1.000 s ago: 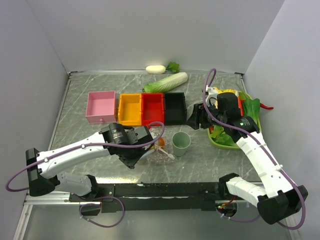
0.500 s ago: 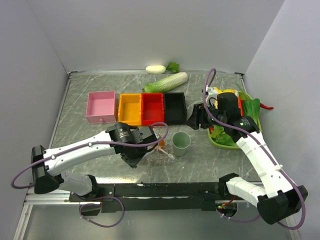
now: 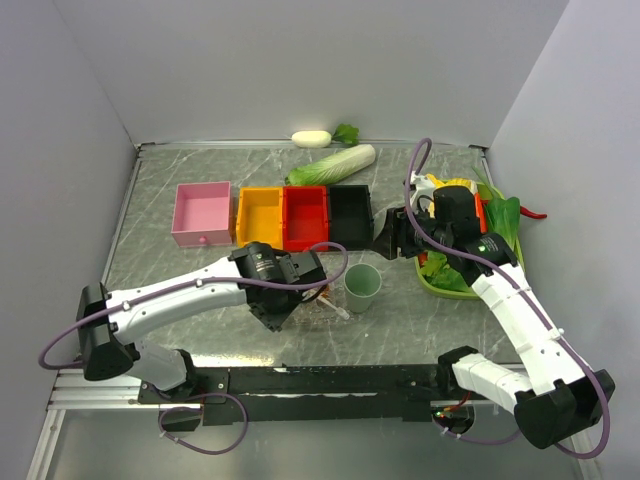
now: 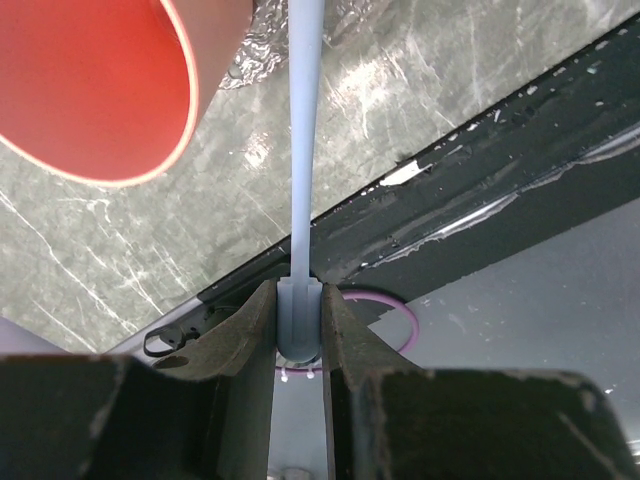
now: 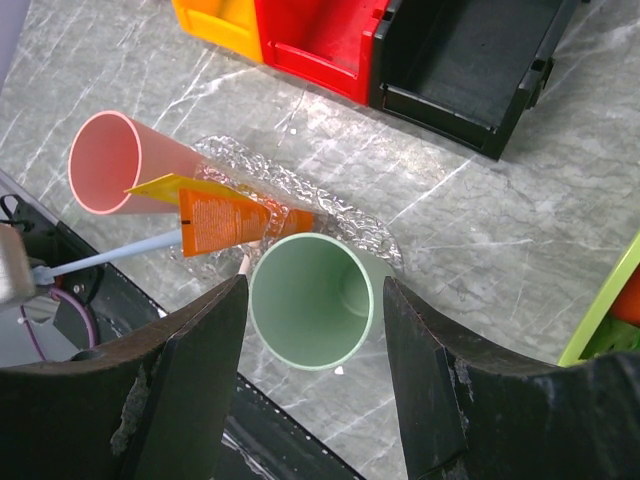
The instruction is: Prepare toiletry sets of a toothbrush and toothpaste on the tray
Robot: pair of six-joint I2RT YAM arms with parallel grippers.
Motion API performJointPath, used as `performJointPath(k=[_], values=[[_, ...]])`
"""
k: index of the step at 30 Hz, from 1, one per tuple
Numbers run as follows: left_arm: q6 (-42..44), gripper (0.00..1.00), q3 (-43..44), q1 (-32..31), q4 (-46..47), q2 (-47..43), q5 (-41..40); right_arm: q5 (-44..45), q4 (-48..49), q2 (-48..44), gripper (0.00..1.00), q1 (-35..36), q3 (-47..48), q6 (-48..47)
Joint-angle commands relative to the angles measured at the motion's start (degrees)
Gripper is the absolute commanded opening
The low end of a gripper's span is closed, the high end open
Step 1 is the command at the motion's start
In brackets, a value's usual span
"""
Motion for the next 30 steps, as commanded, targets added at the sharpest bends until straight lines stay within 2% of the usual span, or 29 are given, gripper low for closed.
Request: performJointPath(k=[1, 30], values=[[-0.31, 0.01, 2.27, -0.34, -1.39, 1.56, -2.43, -1.28, 2.19, -1.24, 0.64, -0.53, -0.24, -0.38], [-1.28, 0.01, 2.44, -0.34, 2.22, 7.01, -5.16, -2.07, 2.81, -1.06, 0.65, -0.70, -0.86, -0.29]])
